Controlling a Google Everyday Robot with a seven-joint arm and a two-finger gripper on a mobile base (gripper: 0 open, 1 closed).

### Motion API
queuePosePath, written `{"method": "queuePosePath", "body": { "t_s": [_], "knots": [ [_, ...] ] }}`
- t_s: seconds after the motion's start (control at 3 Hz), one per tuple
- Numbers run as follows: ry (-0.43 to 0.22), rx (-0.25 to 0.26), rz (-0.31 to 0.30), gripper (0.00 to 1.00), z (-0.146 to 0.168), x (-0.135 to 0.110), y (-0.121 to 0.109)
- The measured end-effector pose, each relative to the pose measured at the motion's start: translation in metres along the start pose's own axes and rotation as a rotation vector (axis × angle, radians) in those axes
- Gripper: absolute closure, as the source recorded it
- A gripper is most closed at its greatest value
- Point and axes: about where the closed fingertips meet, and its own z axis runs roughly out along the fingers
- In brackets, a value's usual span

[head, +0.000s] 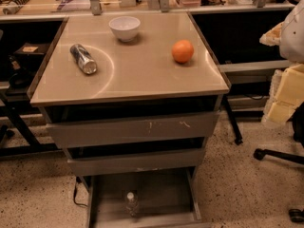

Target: Pick water bottle from bottom drawer and place on counter

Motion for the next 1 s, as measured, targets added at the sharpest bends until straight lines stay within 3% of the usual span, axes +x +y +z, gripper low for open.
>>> {"method": "queuePosePath", "body": {
  "t_s": [0.33,0.67,1.0],
  "knots": [
    [-0.006,-0.001,0.015,0.0,0.005,0.002,0.002],
    [-0.065,-0.059,0.1,0.0,0.045,0.013,0.022],
    [-0.123,-0.142,0.18,0.0,0.115,0.024,0.05]
  ]
}}
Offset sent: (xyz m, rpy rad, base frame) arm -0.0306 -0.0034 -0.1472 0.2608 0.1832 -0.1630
